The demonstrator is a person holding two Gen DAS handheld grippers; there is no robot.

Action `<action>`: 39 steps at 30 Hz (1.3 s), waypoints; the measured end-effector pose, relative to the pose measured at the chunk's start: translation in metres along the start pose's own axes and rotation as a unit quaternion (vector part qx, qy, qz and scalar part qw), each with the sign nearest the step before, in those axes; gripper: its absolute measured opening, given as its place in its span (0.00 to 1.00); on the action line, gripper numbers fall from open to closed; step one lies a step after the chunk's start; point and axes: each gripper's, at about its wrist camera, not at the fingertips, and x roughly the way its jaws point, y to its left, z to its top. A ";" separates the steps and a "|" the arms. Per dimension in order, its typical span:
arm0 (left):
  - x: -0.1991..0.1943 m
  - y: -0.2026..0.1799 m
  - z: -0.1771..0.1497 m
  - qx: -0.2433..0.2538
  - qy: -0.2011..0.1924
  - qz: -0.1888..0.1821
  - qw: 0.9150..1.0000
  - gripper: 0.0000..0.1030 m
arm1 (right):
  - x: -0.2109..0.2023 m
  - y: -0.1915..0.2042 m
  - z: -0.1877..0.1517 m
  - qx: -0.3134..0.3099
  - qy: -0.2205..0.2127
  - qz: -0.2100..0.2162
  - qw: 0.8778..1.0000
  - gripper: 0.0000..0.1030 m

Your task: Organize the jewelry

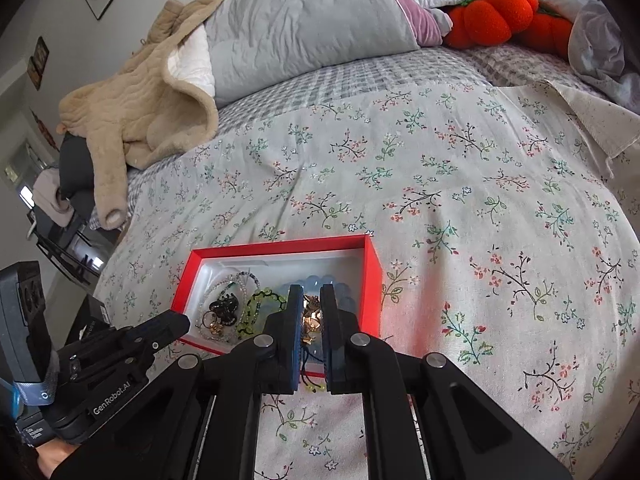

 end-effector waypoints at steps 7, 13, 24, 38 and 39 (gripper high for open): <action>-0.010 0.001 -0.005 -0.002 -0.002 0.006 1.000 0.35 | 0.005 -0.006 0.004 0.015 0.004 0.012 1.000 0.08; -0.009 0.006 -0.008 -0.018 0.015 0.016 1.000 0.46 | 0.002 -0.006 0.005 0.027 0.014 0.033 0.999 0.26; -0.027 0.000 -0.028 -0.034 0.034 0.048 0.998 0.81 | -0.041 0.008 -0.019 -0.024 0.018 0.001 1.000 0.56; -0.061 -0.008 -0.072 -0.027 0.051 0.091 0.994 1.00 | -0.082 0.024 -0.084 -0.058 0.052 -0.116 0.990 0.99; -0.062 -0.009 -0.075 -0.026 0.053 0.091 0.994 1.00 | -0.083 0.025 -0.086 -0.060 0.053 -0.128 0.989 0.99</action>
